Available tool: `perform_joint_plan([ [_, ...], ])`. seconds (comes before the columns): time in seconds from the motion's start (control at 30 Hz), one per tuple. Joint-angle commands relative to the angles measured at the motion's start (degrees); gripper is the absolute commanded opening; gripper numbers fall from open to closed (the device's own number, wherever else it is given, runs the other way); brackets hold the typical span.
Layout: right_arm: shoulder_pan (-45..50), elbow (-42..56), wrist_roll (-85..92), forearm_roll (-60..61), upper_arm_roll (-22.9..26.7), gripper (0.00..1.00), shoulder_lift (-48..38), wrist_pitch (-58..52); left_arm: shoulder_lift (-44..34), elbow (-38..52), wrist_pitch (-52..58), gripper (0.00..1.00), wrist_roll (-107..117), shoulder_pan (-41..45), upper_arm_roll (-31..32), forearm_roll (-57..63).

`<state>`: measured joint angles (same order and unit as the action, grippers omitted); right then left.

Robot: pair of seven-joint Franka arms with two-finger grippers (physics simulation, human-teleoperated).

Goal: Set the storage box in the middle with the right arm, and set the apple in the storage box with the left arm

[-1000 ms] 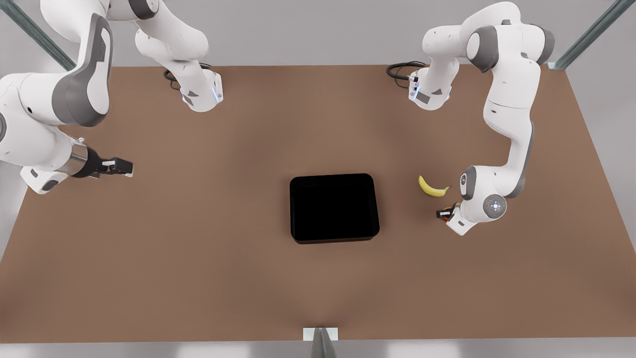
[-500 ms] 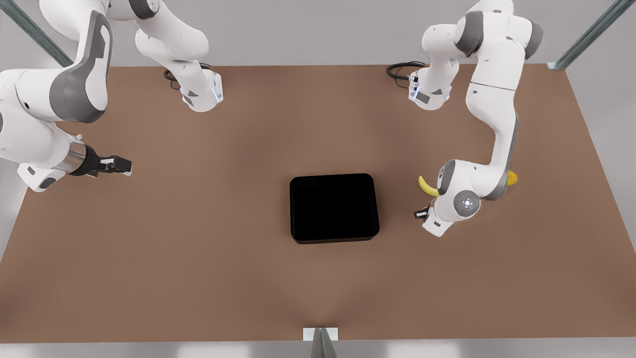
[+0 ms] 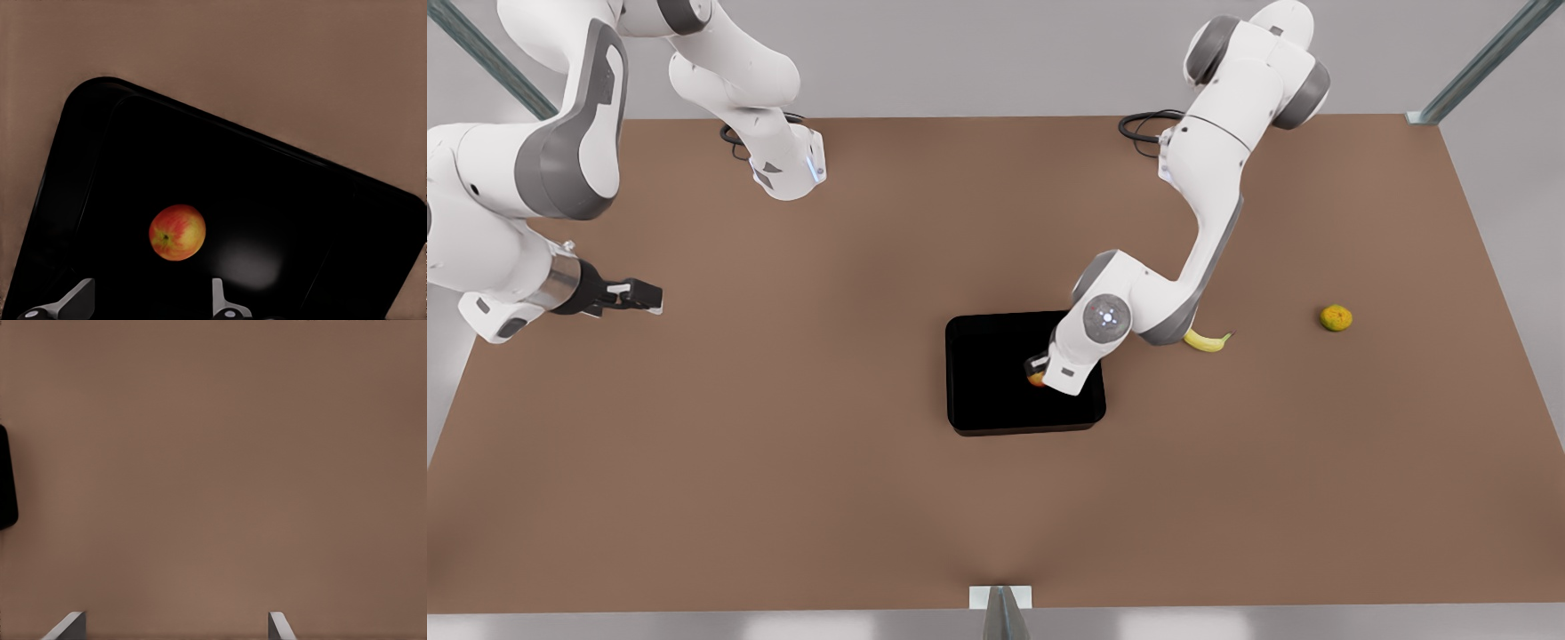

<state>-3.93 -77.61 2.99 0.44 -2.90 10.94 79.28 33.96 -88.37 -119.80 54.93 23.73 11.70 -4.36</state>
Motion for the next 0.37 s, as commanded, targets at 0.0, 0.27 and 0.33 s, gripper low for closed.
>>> perform_joint_plan([
  [0.0,0.0,0.0,0.0,0.0,0.0,1.00,0.0,0.0,0.0,0.1,0.1,1.00,0.0,0.0,-0.1,0.6],
  [0.27,0.0,1.8,0.1,0.0,0.0,1.00,-0.4,0.0,-22.4,1.4,31.6,1.00,-43.1,-14.9,-10.6,0.2],
  [0.33,-0.2,3.3,0.0,-0.2,0.1,1.00,-0.4,0.0,-28.6,-2.4,31.5,1.00,-43.2,-15.5,-10.6,2.7],
])
